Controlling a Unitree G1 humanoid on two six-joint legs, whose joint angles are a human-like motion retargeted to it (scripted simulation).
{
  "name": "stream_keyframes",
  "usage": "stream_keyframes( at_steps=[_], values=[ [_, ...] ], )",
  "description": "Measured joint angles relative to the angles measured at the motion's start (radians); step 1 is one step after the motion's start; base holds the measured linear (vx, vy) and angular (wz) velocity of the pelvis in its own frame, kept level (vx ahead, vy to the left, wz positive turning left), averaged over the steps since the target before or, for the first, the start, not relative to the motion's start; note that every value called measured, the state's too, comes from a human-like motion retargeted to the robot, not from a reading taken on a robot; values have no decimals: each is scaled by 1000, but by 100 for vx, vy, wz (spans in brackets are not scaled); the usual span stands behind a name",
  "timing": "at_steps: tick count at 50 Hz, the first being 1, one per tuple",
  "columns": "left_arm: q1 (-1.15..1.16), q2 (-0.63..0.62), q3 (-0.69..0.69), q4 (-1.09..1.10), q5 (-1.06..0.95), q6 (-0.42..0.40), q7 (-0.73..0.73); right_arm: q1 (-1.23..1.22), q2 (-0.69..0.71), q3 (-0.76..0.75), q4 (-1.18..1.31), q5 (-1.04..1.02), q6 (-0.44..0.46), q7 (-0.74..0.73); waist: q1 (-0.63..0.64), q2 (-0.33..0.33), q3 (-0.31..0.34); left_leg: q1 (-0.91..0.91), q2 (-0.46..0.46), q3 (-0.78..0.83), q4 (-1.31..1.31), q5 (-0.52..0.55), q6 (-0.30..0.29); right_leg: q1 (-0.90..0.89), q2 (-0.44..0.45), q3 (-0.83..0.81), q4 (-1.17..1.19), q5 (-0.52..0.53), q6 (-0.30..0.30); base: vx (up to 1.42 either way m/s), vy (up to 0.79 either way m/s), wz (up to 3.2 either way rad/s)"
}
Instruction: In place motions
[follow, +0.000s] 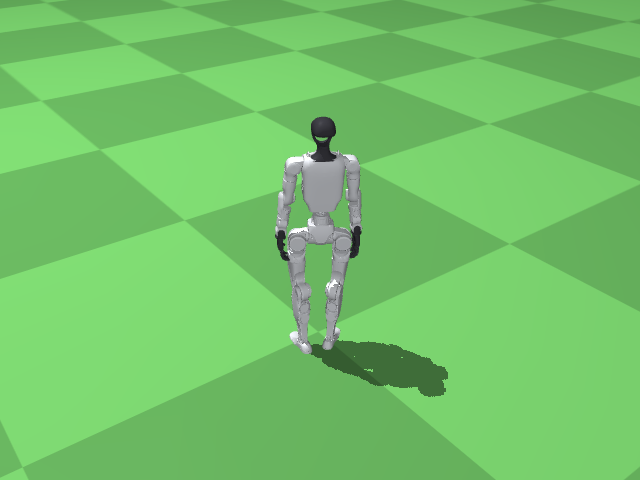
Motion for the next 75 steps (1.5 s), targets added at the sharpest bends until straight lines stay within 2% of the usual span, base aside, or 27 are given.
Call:
stream_keyframes(
  at_steps=[10, 37, 45, 50, 53, 55, 57, 60, 63, 65, 67, 69, 70, 72, 75],
  values=[
    [15, 14, 21, 62, 9, 12, 26, 2, 1, 3, -2, 0, 3, 2, -5, 0, -1, 7, -3, 19, -4, -9, 5, -8, -3, 20, 6, 13, 1, 0, 0, 0],
    [5, -3, 7, 28, -6, 2, 13, -4, 7, 12, -18, -4, 0, 13, 2, 4, 6, 0, -13, 18, -3, -18, 15, -15, -15, 23, 11, 37, 5, 0, 0, 0],
    [5, -7, 21, -22, -5, 4, -3, -22, -1, 59, 10, 22, -10, -41, 24, 30, 37, -36, 15, 17, 31, -21, 0, -37, -21, 24, 27, 53, -5, -3, 0, 2],
    [-40, -25, 6, -102, -27, 4, -13, -33, -7, 51, 0, 37, -14, -147, 64, 38, 90, -129, 9, -69, 81, 13, 4, -28, -42, -65, 5, 50, -18, -19, 2, 92],
    [-84, -39, -38, -146, -22, -1, -3, -22, -17, 18, -9, 59, -24, -171, 92, 42, 111, -185, -24, -174, 72, 62, 4, -16, -60, -177, -17, 38, -10, -26, 8, 194],
    [-102, -50, -71, -171, -11, -8, 1, -7, -26, 1, -4, 60, -22, -170, 102, 40, 114, -203, -46, -198, 57, 66, 26, 0, -74, -272, -37, 34, 0, -12, 15, 242],
    [-107, -60, -96, -188, 1, -20, 5, 8, -34, -9, 10, 46, -10, -162, 118, 30, 110, -207, -27, -63, 57, 29, 48, 15, -86, -361, -55, 29, 10, -6, 13, 243],
    [-98, -67, -116, -196, 12, -36, 16, 24, -38, -17, 26, 23, 11, -161, 123, 14, 105, -188, 28, 181, 67, -2, 26, 30, -103, -450, -63, 14, 22, 2, 15, 238],
    [-72, -64, -106, -170, 12, -33, 30, 31, -34, -27, 30, 5, 19, -163, 93, -6, 90, -128, 86, 509, 94, 14, 9, 52, -121, -569, -58, -13, 44, 11, 14, 281],
    [-57, -59, -84, -142, 7, -28, 38, 35, -30, -33, 26, -2, 18, -154, 84, -15, 81, -92, 92, 626, 95, 39, 21, 66, -126, -617, -52, -25, 56, 25, 22, 195],
    [-35, -50, -33, -92, -10, -18, 43, 35, -28, -43, 17, -12, 15, -139, 86, -21, 67, -76, 92, 641, 93, 103, 17, 84, -122, -666, -43, -40, 75, 29, 12, 180],
    [-15, -41, 10, -52, -31, -13, 47, 33, -28, -50, 10, -21, 13, -134, 99, -11, 56, -80, 86, 567, 64, 120, -28, 103, -102, -697, -31, -52, 89, 34, 21, 115],
    [-8, -38, 27, -36, -40, -12, 50, 33, -29, -53, 8, -24, 11, -132, 105, -9, 52, -84, 77, 536, 47, 111, -27, 111, -97, -711, -26, -56, 95, 41, 24, 83],
    [22, -32, 81, 7, -66, -6, 65, 34, -37, -56, 4, -26, 7, -125, 135, -9, 37, -97, 24, 445, 0, 88, 22, 133, -99, -741, 0, -59, 112, 47, 24, 78],
    [39, -22, 125, 56, -92, 0, 79, 35, -45, -47, -3, -11, 5, -118, 139, -9, 23, -111, 19, 385, -3, 89, 21, 156, -109, -770, 39, -35, 104, 40, 21, 104]
  ],
)
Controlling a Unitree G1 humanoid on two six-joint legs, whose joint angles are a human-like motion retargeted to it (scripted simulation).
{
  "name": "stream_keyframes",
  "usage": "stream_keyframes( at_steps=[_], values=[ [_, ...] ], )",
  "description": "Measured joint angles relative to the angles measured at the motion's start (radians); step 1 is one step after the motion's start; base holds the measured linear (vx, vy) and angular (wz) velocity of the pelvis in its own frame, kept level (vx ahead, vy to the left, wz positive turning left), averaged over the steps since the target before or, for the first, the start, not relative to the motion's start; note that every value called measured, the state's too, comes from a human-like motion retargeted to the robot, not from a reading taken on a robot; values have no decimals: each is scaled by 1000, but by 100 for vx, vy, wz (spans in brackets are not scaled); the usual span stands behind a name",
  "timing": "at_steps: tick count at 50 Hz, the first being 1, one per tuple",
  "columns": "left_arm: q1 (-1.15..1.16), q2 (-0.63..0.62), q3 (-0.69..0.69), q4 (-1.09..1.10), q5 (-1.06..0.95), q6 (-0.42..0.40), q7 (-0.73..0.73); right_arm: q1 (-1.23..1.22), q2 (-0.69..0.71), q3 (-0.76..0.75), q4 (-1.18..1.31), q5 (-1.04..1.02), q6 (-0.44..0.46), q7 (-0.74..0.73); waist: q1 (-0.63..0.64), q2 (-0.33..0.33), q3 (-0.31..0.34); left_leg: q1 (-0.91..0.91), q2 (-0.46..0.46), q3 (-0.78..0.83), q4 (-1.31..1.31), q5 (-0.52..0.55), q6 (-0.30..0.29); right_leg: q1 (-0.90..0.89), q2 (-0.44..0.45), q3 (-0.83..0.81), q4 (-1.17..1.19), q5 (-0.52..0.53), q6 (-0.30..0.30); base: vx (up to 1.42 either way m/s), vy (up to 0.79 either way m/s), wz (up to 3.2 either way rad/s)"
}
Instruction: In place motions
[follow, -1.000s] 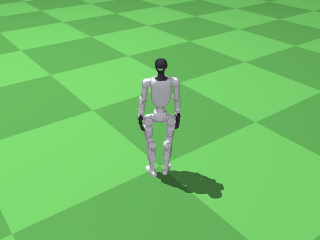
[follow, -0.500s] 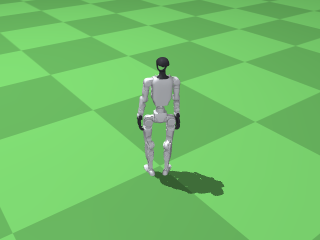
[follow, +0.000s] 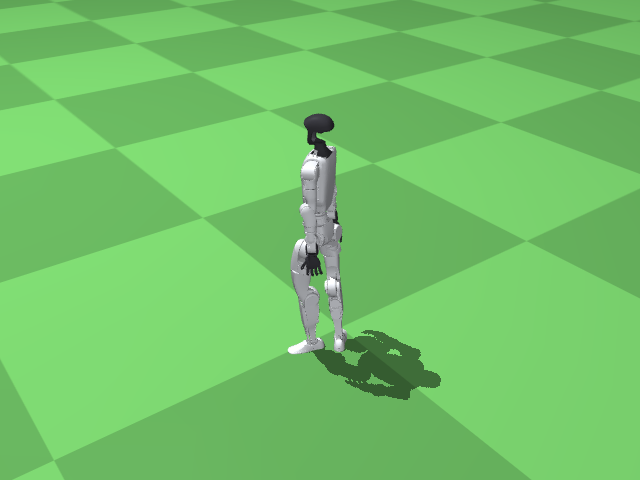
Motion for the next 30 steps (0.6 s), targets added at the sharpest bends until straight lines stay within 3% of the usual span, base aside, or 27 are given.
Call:
stream_keyframes(
  at_steps=[4, 7, 10, 12, 18, 21, 22, 23, 25, 27, 30],
  values=[
    [-13, 14, 2, 25, -13, 13, 9, 4, -2, 1, -30, 38, -22, 21, -26, 71, 8, -13, 63, -111, 41, -26, 24, 16, -28, 64, 192, 147, -89, 37, 19, 170],
    [-21, 9, 4, -15, -1, 7, -8, -6, -8, 31, -51, 38, -24, 33, -18, 123, 41, 3, 113, -180, 56, -32, 29, -76, -103, 304, 510, 181, -210, 39, 17, 113],
    [-21, 14, -11, -59, 2, 1, -34, -14, 2, 55, -64, 24, -27, 38, -41, 111, 59, 10, 87, -230, 39, -20, 40, -194, -71, 584, 662, 176, -168, 25, 2, 143],
    [-27, 16, -18, -72, 8, 1, -27, -10, 13, 66, -76, 16, -33, 50, -69, 105, 59, -1, 67, -304, 28, -8, 48, -251, 60, 772, 638, 153, -97, 26, -3, 174],
    [-66, 14, -24, -82, -12, -1, -38, -13, 34, 100, -97, -13, -35, 76, -74, 51, 87, -16, -1, -447, 31, 6, 54, -251, 91, 759, 369, 14, -94, 18, -10, 133],
    [-71, 9, -24, -88, -19, -5, -41, -20, 38, 111, -99, -26, -33, 83, -79, 5, 106, -3, -71, -501, 20, 11, 59, -254, 85, 760, 179, -8, -71, 14, -13, 118],
    [-72, 8, -24, -87, -20, -7, -41, -23, 40, 114, -100, -31, -32, 86, -82, -7, 113, 5, -89, -520, 15, 12, 58, -256, 90, 774, 133, 2, -86, 11, -10, 111],
    [-72, 10, -24, -83, -20, -7, -41, -26, 42, 116, -102, -38, -31, 89, -83, -8, 119, 15, -94, -540, 9, 15, 55, -259, 117, 815, 114, 31, -155, 12, -11, 63],
    [-72, 11, -26, -69, -13, -4, -41, -32, 42, 117, -103, -50, -29, 93, -28, -18, 114, 14, -96, -519, 9, 9, 50, -231, 59, 692, 136, 2, -116, 9, -12, 21],
    [-76, 5, -37, -44, -10, -1, -26, -35, 40, 101, -105, -59, -24, 99, -60, -8, 119, 14, -108, -591, 16, 12, 50, -243, 89, 803, 124, 10, -105, 3, -7, 94],
    [-72, -5, -32, -17, -16, -1, -16, -38, 35, 97, -108, -60, -26, 97, -29, -4, 114, 20, -107, -590, 20, 2, 43, -214, 68, 719, 103, 6, -95, 3, -8, 11]
  ],
)
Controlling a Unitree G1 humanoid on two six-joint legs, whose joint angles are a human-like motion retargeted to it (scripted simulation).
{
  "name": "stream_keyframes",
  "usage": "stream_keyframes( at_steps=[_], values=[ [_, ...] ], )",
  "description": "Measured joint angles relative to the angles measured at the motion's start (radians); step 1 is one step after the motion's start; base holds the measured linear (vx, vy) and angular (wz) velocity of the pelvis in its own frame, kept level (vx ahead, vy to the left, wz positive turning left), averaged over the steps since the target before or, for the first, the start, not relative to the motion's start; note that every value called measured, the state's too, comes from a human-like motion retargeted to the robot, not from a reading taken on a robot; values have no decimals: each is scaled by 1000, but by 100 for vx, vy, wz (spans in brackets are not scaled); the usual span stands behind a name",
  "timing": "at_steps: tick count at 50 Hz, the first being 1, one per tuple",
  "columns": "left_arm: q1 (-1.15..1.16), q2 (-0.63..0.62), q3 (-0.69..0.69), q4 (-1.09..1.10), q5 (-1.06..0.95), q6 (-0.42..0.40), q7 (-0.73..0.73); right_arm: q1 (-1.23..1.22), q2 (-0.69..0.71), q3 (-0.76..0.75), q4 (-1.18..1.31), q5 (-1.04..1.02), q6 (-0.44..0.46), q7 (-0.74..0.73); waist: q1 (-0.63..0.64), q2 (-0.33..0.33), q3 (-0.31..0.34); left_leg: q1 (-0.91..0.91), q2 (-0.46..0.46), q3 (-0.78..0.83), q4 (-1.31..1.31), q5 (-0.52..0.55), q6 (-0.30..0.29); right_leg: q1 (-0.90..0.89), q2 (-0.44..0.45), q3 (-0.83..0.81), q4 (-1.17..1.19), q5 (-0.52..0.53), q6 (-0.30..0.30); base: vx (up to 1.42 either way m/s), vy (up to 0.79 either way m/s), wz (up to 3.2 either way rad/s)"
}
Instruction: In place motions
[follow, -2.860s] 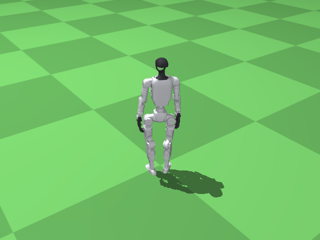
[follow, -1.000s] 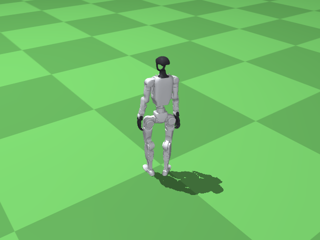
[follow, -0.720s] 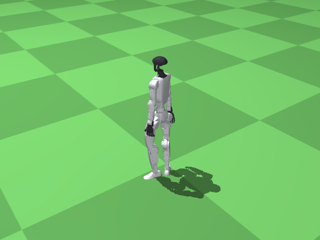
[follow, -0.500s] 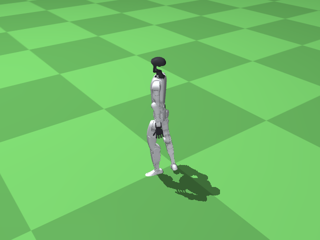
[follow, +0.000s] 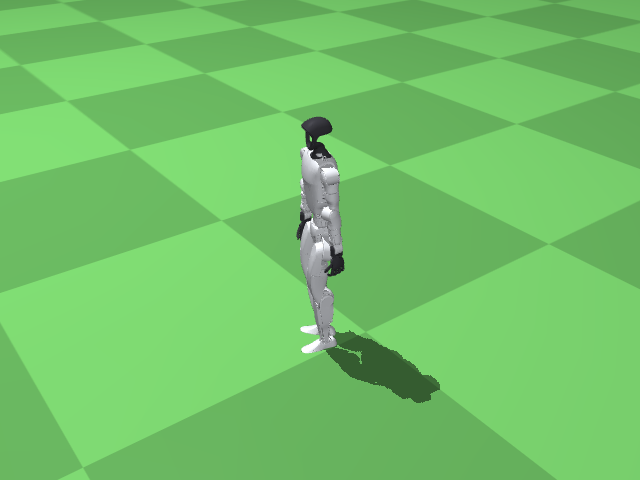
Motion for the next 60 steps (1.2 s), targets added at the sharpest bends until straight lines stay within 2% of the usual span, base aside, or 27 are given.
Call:
stream_keyframes(
  at_steps=[8, 13, 15, 18, 23, 25, 28, 34, 40, 44, 47, 49, 55, 58, 60],
  values=[
    [18, 4, -35, -4, 53, -3, 13, -13, -13, -21, 3, -2, 2, 9, 41, -6, -33, -5, 8, 24, 59, -27, -38, -17, 6, 83, -20, 9, 5, 1, -1, -40],
    [1, 4, -39, -3, 42, -2, 12, -6, -22, -18, -2, -23, -6, -3, 74, -13, -42, -23, -4, -132, 96, -39, -48, -33, 5, 152, -39, 53, 4, 2, 4, -120],
    [0, 6, -39, -15, 41, -7, 9, 0, -26, -6, -2, -37, -6, -6, 60, -11, -45, -16, 4, -138, 94, -62, -52, -35, 5, 168, -47, 71, 5, 4, 5, -94],
    [-8, 14, -38, -27, 41, -12, 3, -4, -33, 6, -1, -51, -6, -8, -11, 0, -51, 6, 1, -78, 61, -105, 12, -50, 14, 167, -46, 99, 4, -1, 1, -70],
    [-26, 62, -45, -30, 50, -11, -16, -13, -17, 45, 5, 2, -19, -19, -141, 4, -30, 26, 33, 21, 28, -102, 13, -85, 40, 201, -24, 114, -15, -15, -10, -101],
    [-36, 80, -61, -41, 47, -17, -11, -15, -15, 48, 5, 10, -28, -13, -154, 3, -17, 32, 44, 67, 19, -104, 17, -83, 36, 158, -30, 91, -17, -35, -15, -149],
    [-37, 92, -67, -65, 34, -38, 6, 3, -27, 60, 4, -22, -28, -17, -159, 4, -29, 52, 65, 183, -12, -116, 17, -77, 13, 6, -50, 56, -5, -31, -13, -201],
    [-27, 77, -37, -90, -5, -55, -5, -21, -53, 62, 38, -20, -22, -37, -171, 24, -57, 91, 109, 469, -62, -150, -10, -66, -27, -259, -39, 20, -7, -43, -7, -252],
    [-29, 64, -25, -57, 31, -29, -14, -60, -59, 38, 63, 52, -15, -35, -218, 68, -102, 118, 144, 740, -68, -193, -64, -27, -53, -523, -25, -2, -10, -35, -5, -234],
    [-37, 53, -30, -55, 48, -20, -15, -63, -53, 26, 83, 77, -12, -39, -200, 67, -108, 148, 134, 838, -58, -219, -102, -4, -58, -594, -70, 49, 13, -18, -9, -218],
    [-28, 34, -26, -60, 46, -20, -10, -53, -52, 24, 114, 70, 1, -42, -184, 74, -120, 172, 135, 899, -50, -225, -136, -25, -48, -529, -105, 149, -18, -8, -18, -189],
    [-19, 21, -26, -64, 35, -21, -15, -48, -51, 21, 138, 65, 13, -51, -205, 85, -124, 188, 141, 920, -43, -220, -156, -39, -23, -459, -132, 148, -47, -4, -21, -117],
    [-6, 9, -34, -84, 58, -19, -22, -22, -48, -6, 187, 90, 31, -59, -261, 98, -128, 231, 163, 916, -1, -159, -174, -31, 17, -372, -191, 141, -74, 0, -23, -59],
    [19, 11, -39, -113, 76, -22, -20, -6, -47, -13, 211, 102, 45, -57, -215, 50, -138, 261, 168, 939, 76, -57, -136, -33, -15, -326, -183, 128, -88, 13, -30, -112],
    [30, 12, -31, -131, 71, -24, -9, -1, -40, -13, 206, 96, 50, -49, -185, -12, -122, 271, 177, 928, 181, 16, -61, -18, -59, -303, -185, 125, -95, 10, -32, -90]
  ],
)
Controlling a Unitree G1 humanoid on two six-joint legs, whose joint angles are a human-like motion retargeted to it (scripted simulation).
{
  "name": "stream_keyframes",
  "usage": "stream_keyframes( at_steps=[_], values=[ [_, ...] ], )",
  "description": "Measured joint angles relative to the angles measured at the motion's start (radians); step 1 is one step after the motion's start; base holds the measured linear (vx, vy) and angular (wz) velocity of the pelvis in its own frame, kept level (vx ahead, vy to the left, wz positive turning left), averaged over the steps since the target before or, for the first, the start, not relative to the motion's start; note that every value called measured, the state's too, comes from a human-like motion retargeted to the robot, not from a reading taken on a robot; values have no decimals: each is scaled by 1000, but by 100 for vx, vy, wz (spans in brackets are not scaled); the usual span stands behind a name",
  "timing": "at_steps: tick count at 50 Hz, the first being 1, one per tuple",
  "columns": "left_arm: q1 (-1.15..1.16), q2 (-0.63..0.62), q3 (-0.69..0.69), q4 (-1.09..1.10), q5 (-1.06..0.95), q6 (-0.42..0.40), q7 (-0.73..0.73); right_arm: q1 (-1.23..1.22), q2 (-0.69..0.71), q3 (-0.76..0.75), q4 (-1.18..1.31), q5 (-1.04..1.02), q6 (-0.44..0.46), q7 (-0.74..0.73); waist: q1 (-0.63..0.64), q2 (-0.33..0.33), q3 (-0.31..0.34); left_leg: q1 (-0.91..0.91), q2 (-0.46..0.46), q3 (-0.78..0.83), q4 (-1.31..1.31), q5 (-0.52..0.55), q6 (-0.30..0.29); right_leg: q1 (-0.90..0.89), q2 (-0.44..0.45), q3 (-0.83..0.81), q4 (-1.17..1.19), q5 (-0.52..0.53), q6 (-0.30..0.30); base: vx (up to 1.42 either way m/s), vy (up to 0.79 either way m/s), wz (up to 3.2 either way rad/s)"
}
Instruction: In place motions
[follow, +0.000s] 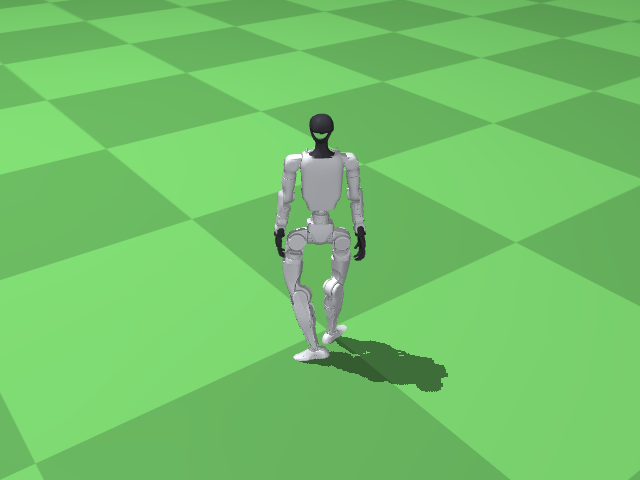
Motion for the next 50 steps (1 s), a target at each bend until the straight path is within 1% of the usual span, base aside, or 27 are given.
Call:
stream_keyframes(
  at_steps=[2, 3, 4, 5, 7, 8, 10, 12, 15, 17, 18, 19, 20, 22, 23, 25, 28, 30, 32, 35, 38, 40, 42, 43, 45, 48, 50],
  values=[
    [5, 4, 8, -8, -23, -2, 7, 2, 6, 9, -20, -15, -2, 8, 12, -51, 26, -16, 34, -52, 143, 12, 84, 26, -39, 12, -8, -1, -1, 13, -37, -52],
    [5, 6, 15, -9, -38, -2, 6, 2, 8, 17, -35, -29, -4, 14, 16, -74, 40, -45, 77, -102, 263, -4, 138, 41, -57, 21, -12, -2, 0, 13, -29, -37],
    [3, 8, 20, -6, -50, 0, 4, 1, 7, 23, -52, -48, -6, 22, 17, -81, 46, -91, 126, -165, 378, -40, 159, 48, -61, 24, -14, -4, 0, 13, -23, -24],
    [1, 9, 25, -1, -60, 3, -1, 0, 4, 28, -70, -69, -8, 30, 18, -79, 48, -145, 178, -234, 490, -87, 166, 51, -57, 24, -16, -7, -1, 10, -21, -26],
    [-9, 3, 28, 14, -68, 9, 2, -7, -3, 36, -104, -97, -14, 38, 37, -56, 52, -291, 162, -457, 571, -139, 125, 45, -27, 33, -16, -11, -7, 2, -16, -53],
    [-13, -1, 26, 17, -71, 9, 5, -13, -5, 40, -120, -101, -18, 37, 53, -48, 61, -341, 121, -542, 564, -153, 104, 43, -19, 44, -13, -11, -9, -3, -13, -80],
    [-17, -7, 14, 13, -74, 5, 5, -25, -10, 47, -147, -96, -30, 34, 87, -47, 83, -381, 62, -606, 496, -168, 92, 44, -16, 71, -7, -12, -9, 1, -13, -90],
    [-16, -11, -8, 1, -57, 1, -1, -36, -15, 46, -175, -91, -43, 38, 116, -34, 97, -386, 20, -624, 349, -179, 87, 48, -2, 88, -5, -15, -6, 6, -5, -80],
    [5, -16, -33, -4, -25, -6, 5, -35, -18, 46, -203, -92, -47, 51, 148, 5, 91, -380, -49, -686, 93, -167, 59, 64, 47, 113, -5, -26, -1, 21, 1, -71],
    [27, -23, -38, 8, -13, -10, 12, -32, -19, 51, -210, -90, -47, 59, 147, 21, 87, -365, -93, -735, -30, -129, 111, 88, 65, 128, -2, -37, 5, 36, 7, -37],
    [43, -27, -39, 22, -10, -11, 10, -29, -19, 55, -208, -91, -47, 64, 126, 28, 78, -346, -118, -804, -40, -148, 114, 100, 67, 132, 4, -44, 11, 41, 9, 1],
    [52, -30, -31, 36, -7, -8, 3, -30, -18, 62, -207, -92, -44, 68, 104, 35, 72, -338, -98, -774, -44, -141, 107, 105, 68, 137, 11, -51, 16, 39, 9, 9],
    [58, -32, -19, 50, -4, -4, -6, -34, -16, 71, -205, -93, -40, 72, 82, 42, 68, -336, -56, -694, -44, -121, 94, 108, 69, 143, 18, -57, 21, 24, 5, 21],
    [46, -33, -2, 74, 5, 10, -13, -48, -4, 74, -202, -65, -37, 64, 37, 43, 65, -338, -77, -727, -31, -149, 99, 104, 59, 122, 36, -71, 33, 12, 0, 28],
    [41, -31, 0, 77, 4, 11, -10, -53, 0, 73, -199, -44, -42, 59, 38, 44, 75, -327, -75, -717, -30, -158, 101, 110, 60, 122, 46, -76, 36, 13, -2, -15],
    [41, -24, -4, 68, 4, 8, -11, -54, 2, 77, -192, -9, -54, 62, 64, 39, 93, -307, -76, -699, -24, -176, 105, 124, 53, 133, 67, -83, 45, 23, 0, -57],
    [58, -25, -2, 44, 8, 9, -14, -43, -1, 82, -181, -34, -40, 77, 100, 40, 69, -298, -71, -695, -25, -193, 95, 113, 43, 158, 130, -108, 56, 29, 5, -47],
    [61, -25, 11, 33, -4, 8, -11, -43, -3, 89, -174, -52, -36, 74, 98, 53, 55, -301, -60, -709, -28, -197, 91, 90, 46, 178, 191, -125, 46, 16, 2, 13],
    [51, -21, 18, 19, -24, 7, -18, -52, -5, 96, -171, -46, -38, 70, 74, 68, 63, -306, -39, -732, -23, -195, 86, 69, 48, 211, 255, -131, 24, 3, -6, 78],
    [25, -11, 19, -2, -35, 14, -26, -56, -6, 87, -178, -37, -43, 79, 35, 75, 76, -317, -38, -796, -19, -186, 85, 42, 62, 330, 294, -123, 19, 2, -9, 124],
    [10, -2, 10, -27, -40, 5, -14, -49, -6, 79, -179, -24, -45, 77, 16, 59, 85, -328, -64, -878, -24, -166, 83, 5, 111, 615, 291, -96, 30, 3, -12, 152],
    [1, 2, -2, -44, -45, -3, -14, -45, -3, 72, -178, -21, -46, 70, -10, 46, 91, -337, -92, -952, -33, -142, 82, -8, 162, 863, 279, -72, 59, -1, -16, 193],
    [-8, 6, -9, -55, -46, -4, -21, -46, 0, 67, -177, -24, -46, 67, -36, 38, 91, -361, -113, -1024, -35, -117, 75, -12, 183, 1001, 270, -66, 98, -5, -16, 218],
    [-16, 7, -15, -60, -44, -5, -23, -46, 1, 62, -176, -26, -47, 65, -56, 38, 88, -382, -128, -1083, -36, -98, 67, -16, 178, 1022, 266, -66, 129, -7, -16, 266],
    [-33, 5, -25, -64, -44, -4, -22, -46, 2, 55, -177, -29, -50, 61, -77, 46, 89, -401, -148, -1180, -52, -68, 54, -14, 177, 971, 263, -84, 132, -7, -19, 254],
    [-78, -1, -40, -65, -48, -6, -16, -51, 5, 50, -174, -23, -54, 58, -23, 35, 129, -420, -182, -1273, -68, -34, 35, 10, 175, 851, 232, -108, 64, -15, -12, 187],
    [-107, -10, -52, -70, -49, -10, -15, -60, 4, 45, -166, -21, -56, 64, 44, 28, 161, -434, -195, -1293, -78, -26, 34, 22, 169, 788, 218, -113, 47, -17, -5, 179]
  ],
)
